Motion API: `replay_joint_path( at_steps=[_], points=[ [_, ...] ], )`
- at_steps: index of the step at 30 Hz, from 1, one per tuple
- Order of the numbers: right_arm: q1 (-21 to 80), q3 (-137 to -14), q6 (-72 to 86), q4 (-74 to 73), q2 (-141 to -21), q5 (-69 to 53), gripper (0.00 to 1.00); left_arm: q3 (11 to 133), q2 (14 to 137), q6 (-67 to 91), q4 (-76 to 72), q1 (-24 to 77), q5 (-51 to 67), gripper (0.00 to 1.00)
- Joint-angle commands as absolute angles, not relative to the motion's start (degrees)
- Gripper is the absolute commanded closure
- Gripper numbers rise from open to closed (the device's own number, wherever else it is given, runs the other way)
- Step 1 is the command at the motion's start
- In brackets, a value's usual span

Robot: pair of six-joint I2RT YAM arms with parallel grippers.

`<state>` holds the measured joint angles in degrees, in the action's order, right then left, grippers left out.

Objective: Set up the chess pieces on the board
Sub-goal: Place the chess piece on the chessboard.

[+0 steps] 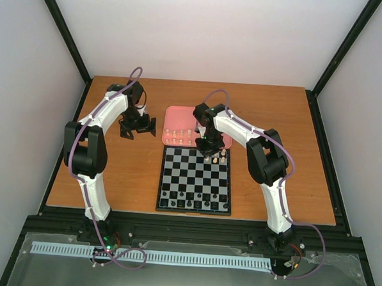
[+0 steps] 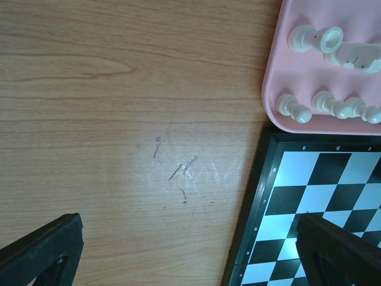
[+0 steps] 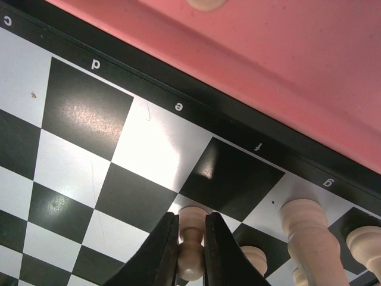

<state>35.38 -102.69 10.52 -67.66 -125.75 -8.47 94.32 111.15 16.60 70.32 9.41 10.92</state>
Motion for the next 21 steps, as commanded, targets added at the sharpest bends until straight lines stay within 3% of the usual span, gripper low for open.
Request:
replay_joint_path(
  at_steps=[1, 21],
  points=[
    [35.60, -101.97, 10.28, -67.70, -125.77, -9.02, 0.90, 95.27, 110.21, 15.68, 70.18, 9.56, 11.15, 0.00],
    [35.63, -99.82, 10.99, -67.52, -124.20, -8.66, 0.90, 94.76, 110.04, 15.75, 69.79, 9.51, 11.38, 0.00]
  ],
)
